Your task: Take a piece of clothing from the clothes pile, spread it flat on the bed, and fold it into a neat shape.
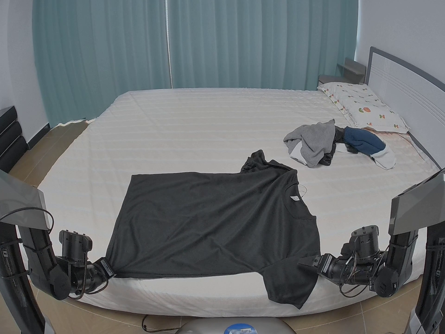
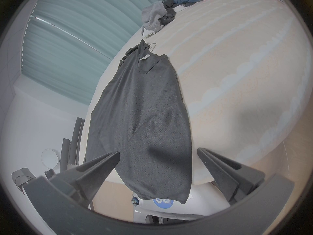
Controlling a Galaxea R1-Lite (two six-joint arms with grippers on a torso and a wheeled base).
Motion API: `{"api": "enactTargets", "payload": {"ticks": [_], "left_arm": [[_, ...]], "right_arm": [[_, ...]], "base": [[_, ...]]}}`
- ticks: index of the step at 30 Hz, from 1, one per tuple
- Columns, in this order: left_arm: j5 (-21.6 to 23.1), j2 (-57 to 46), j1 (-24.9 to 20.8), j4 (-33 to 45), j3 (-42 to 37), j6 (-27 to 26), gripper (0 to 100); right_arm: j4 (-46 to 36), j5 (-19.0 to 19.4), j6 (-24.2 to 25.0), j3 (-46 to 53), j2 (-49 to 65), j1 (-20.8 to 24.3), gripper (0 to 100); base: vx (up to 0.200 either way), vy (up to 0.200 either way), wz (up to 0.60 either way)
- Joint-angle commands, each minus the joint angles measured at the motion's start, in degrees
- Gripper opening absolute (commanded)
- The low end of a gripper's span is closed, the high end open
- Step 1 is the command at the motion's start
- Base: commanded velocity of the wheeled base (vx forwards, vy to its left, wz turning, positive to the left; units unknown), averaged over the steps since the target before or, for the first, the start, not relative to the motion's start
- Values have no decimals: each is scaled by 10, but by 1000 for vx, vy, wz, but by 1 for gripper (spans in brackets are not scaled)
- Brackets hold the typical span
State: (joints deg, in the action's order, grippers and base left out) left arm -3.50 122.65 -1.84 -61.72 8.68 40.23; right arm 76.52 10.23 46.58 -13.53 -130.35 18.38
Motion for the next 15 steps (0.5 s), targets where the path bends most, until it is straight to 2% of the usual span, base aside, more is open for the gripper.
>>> {"api": "enactTargets", "payload": {"ticks": [1,2,10,15], "left_arm": [[0,0,0,-1,0,0,0],[1,0,0,-1,1,1,0],[1,0,1,0,1,1,0],[1,0,4,0,1,0,0]], "right_arm": [[4,1,-1,-4,-21,0,100],[4,1,-1,-5,-24,0,0],[15,0,-2,19,0,-8,0],[15,0,-22,46,14,-22,0]], "base": [[0,0,0],[0,0,0],[0,0,0],[0,0,0]]}}
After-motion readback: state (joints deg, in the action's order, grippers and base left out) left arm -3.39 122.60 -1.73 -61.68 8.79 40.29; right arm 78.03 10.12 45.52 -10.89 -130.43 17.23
